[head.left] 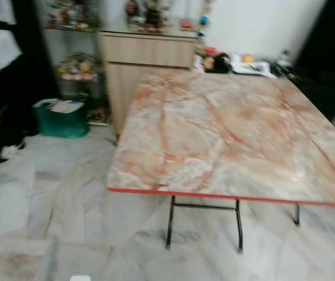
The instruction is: Hang hanger
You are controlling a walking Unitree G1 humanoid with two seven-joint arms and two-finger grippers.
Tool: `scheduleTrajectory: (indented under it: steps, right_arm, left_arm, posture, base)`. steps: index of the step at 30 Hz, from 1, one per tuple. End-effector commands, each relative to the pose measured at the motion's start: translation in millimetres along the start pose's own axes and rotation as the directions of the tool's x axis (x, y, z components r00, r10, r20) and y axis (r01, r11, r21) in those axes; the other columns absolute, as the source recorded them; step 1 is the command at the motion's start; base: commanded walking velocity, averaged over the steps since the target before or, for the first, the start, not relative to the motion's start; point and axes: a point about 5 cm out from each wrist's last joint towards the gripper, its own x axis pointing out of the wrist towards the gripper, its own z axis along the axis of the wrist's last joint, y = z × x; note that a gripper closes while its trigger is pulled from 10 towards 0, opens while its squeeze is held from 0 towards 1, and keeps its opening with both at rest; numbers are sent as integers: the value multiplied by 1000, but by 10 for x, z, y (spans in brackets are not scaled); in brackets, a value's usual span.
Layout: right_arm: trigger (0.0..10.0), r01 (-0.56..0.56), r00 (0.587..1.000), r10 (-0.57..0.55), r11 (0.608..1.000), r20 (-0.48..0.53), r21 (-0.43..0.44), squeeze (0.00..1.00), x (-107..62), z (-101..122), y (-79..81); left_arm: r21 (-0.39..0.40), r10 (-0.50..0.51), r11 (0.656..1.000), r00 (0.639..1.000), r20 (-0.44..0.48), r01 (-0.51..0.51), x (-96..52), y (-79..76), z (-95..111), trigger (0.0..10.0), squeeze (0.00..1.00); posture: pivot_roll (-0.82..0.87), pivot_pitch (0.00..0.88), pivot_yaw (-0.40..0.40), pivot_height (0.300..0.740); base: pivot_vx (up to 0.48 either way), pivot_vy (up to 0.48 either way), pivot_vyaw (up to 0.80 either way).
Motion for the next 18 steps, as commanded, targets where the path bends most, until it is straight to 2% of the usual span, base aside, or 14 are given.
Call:
scheduleTrajectory:
  steps: [1, 4, 15, 18]
  right_arm:
    - [10000, 45, 993, -56, 993, 102, 106, 0, 38, 609, -367]
    - [10000, 43, 993, -55, 993, 107, 112, 0, 35, 604, -373]
    - [10000, 39, 993, -51, 993, 105, 108, 0, 31, 577, -383]
    - [10000, 41, 994, -51, 994, 96, 99, 0, 31, 566, -385]
  left_arm:
    - [-25, 203, 978, 971, -124, -207, -247, 741, -487, 10000, 0]
    - [-49, 205, 976, 971, -122, -212, -249, 739, -492, 10000, 0]
    - [-30, 188, 981, 976, -113, -192, -243, 720, -483, 10000, 0]
    - [-26, 186, 981, 976, -114, -190, -243, 725, -479, 10000, 0]
  posture:
    - [44, 60, -9, 740]
    - [43, 48, -9, 740]
    - [39, 18, 0, 740]
    - [37, 12, 1, 740]
  base:
    - [0, 0, 0]
    - [0, 0, 0]
    - [0, 0, 0]
    - [0, -341, 0]
